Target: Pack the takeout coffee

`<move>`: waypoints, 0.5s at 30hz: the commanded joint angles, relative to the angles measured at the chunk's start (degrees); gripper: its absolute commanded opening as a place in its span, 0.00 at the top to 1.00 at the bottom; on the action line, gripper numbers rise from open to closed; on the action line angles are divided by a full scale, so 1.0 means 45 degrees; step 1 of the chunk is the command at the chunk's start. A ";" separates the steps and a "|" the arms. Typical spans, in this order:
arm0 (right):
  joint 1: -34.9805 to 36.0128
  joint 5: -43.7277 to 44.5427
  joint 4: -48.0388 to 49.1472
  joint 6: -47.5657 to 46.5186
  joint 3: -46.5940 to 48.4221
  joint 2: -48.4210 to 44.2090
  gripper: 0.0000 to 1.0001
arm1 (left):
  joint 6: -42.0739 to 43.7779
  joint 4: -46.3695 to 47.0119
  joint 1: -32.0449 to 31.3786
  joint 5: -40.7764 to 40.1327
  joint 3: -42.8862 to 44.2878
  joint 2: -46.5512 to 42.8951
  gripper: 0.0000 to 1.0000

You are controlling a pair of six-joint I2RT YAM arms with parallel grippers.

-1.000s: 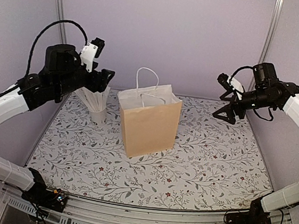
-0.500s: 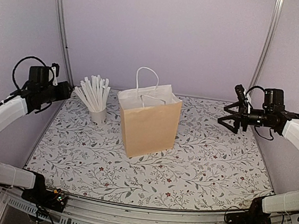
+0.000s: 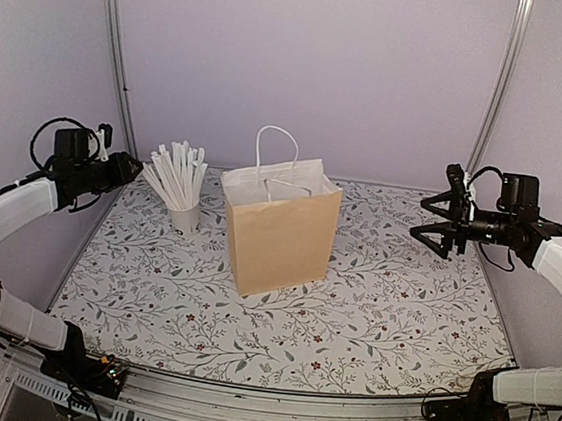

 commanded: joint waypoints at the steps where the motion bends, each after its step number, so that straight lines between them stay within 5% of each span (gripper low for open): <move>1: -0.0007 -0.0198 0.0062 -0.0393 -0.0027 0.0252 0.01 | -0.0110 0.0574 0.0171 0.0431 -0.0282 -0.0119 0.52; 15: -0.0014 -0.0195 -0.0053 -0.0553 -0.0044 0.0414 0.01 | -0.0092 0.0770 0.0564 0.1233 -0.0020 0.0470 0.62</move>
